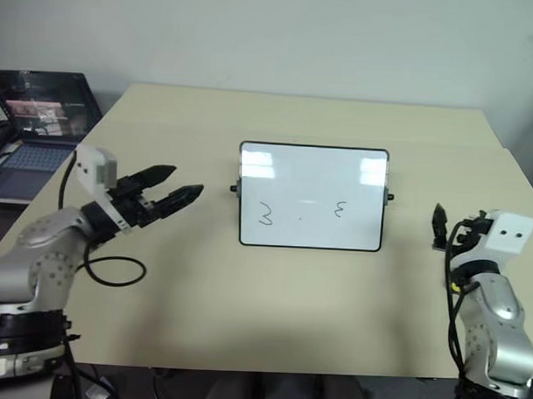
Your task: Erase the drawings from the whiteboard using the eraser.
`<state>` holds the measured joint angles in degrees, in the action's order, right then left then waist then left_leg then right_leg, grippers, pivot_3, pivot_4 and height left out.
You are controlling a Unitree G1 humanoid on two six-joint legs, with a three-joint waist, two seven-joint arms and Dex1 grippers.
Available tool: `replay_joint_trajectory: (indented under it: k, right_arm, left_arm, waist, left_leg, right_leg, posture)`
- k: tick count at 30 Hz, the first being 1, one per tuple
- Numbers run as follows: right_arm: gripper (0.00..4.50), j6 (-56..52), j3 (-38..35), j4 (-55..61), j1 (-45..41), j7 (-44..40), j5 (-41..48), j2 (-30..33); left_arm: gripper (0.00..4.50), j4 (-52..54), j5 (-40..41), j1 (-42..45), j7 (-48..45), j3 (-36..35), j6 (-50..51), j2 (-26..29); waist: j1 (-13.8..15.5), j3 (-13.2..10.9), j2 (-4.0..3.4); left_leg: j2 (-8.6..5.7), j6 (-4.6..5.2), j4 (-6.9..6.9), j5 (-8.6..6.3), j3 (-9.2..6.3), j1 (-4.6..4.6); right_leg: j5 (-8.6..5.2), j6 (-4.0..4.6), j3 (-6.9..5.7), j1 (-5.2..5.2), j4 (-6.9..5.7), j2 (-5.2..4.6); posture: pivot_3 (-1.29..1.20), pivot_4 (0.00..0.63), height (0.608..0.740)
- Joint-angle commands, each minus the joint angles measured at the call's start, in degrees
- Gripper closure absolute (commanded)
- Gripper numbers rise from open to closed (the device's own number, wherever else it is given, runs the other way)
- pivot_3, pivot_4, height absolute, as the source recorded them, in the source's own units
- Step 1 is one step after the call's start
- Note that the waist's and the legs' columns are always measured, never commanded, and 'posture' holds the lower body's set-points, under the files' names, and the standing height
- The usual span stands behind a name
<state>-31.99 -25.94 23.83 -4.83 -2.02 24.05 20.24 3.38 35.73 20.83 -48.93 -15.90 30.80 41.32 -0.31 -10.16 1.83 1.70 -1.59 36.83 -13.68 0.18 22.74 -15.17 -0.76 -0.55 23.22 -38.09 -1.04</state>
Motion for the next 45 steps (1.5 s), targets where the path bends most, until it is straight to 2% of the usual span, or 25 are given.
replay_joint_trajectory:
  k: [1,6,8,17,23,45]
  right_arm:
    - [0.05,-8.6,-3.0,5.9,-0.9,3.0,3.3,1.7]
    - [0.05,-22.9,-6.5,10.0,-0.8,6.9,5.3,4.0]
    - [0.05,-27.6,-8.0,11.8,-1.3,7.3,7.3,4.0]
    - [0.05,-41.4,-10.8,14.9,0.5,8.4,6.0,4.5]
    - [0.05,-43.7,-12.5,15.1,0.7,8.7,3.9,3.3]
    - [0.05,-47.2,-9.2,12.0,-1.3,4.6,-0.5,2.2]
  left_arm:
    - [0.0,-1.9,1.1,1.8,-6.6,-0.6,0.0,4.1]
    - [0.0,-8.2,-0.8,3.0,-13.9,-0.1,-2.0,8.3]
    - [0.0,-11.5,-2.0,4.7,-14.2,-0.1,-3.9,8.3]
    - [0.0,-18.2,-4.0,8.2,-19.7,1.1,-6.1,8.4]
    - [0.0,-20.1,-5.0,8.5,-21.3,1.5,-7.1,8.0]
    - [0.0,-24.3,-6.8,8.6,-23.2,1.2,-11.2,7.0]
  waist:
    - [0.0,0.0,0.0]
    - [0.0,0.0,-0.02]
    - [0.0,0.0,-0.01]
    - [0.0,0.0,-0.01]
    - [0.0,0.0,-0.01]
    - [-0.1,0.0,-0.01]
  left_leg:
    - [0.01,0.0,-0.01,0.0,0.0,-0.01]
    - [0.03,0.0,-0.05,0.0,0.01,-0.01]
    - [0.02,0.0,-0.05,0.0,0.02,0.0]
    - [0.0,0.02,-0.05,-0.01,0.01,0.07]
    - [0.02,0.02,-0.05,-0.01,0.02,0.08]
    - [0.02,0.02,-0.06,-0.01,0.02,0.08]
  right_leg:
    - [-0.01,0.01,0.0,0.0,-0.01,0.0]
    - [-0.03,0.05,0.0,0.04,0.0,0.0]
    - [-0.03,0.05,-0.01,0.04,0.0,0.0]
    - [-0.03,0.04,-0.03,0.06,0.05,-0.01]
    - [-0.03,0.03,-0.02,0.08,0.04,-0.01]
    - [-0.03,0.03,-0.04,0.08,0.04,0.0]
  posture:
    - [0.0,0.15,0.74]
    - [0.0,0.15,0.74]
    - [0.0,0.15,0.74]
    - [0.0,0.15,0.74]
    - [0.0,0.15,0.74]
    - [0.0,0.15,0.74]
